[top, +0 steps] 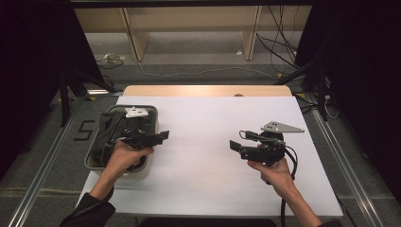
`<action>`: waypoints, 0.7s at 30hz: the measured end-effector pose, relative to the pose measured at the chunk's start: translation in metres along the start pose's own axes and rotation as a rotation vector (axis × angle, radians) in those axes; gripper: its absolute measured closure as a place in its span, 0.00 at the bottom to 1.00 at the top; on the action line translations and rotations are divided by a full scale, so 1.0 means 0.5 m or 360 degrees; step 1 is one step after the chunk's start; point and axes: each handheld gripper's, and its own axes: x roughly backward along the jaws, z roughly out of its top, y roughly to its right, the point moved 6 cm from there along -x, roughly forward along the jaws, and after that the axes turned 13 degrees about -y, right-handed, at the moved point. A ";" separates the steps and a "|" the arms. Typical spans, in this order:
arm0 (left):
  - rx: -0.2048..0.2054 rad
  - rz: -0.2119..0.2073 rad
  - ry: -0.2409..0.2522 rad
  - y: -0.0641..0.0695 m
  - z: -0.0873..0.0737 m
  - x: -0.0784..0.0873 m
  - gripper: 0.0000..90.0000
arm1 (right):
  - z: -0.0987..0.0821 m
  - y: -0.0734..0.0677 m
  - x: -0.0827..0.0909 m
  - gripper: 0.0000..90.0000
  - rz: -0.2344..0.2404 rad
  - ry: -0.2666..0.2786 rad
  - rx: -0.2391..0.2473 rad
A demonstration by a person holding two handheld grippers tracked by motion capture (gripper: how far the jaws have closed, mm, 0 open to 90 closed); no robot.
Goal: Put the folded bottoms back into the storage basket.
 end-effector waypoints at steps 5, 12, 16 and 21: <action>-0.0034 -0.0088 0.0066 0.028 -0.011 -0.003 0.23 | -0.010 -0.004 0.010 0.22 0.0011 0.0055 0.0018; -0.0118 -0.0189 0.0141 0.068 -0.033 -0.005 0.19 | -0.038 -0.009 0.030 0.18 0.0007 0.0095 0.0061; -0.0144 -0.0228 0.0186 0.085 -0.045 0.000 0.18 | -0.052 -0.010 0.042 0.18 0.0008 0.0117 0.0056; -0.0172 -0.0279 0.0237 0.101 -0.061 0.004 0.17 | -0.068 -0.013 0.053 0.18 0.0005 0.0136 0.0075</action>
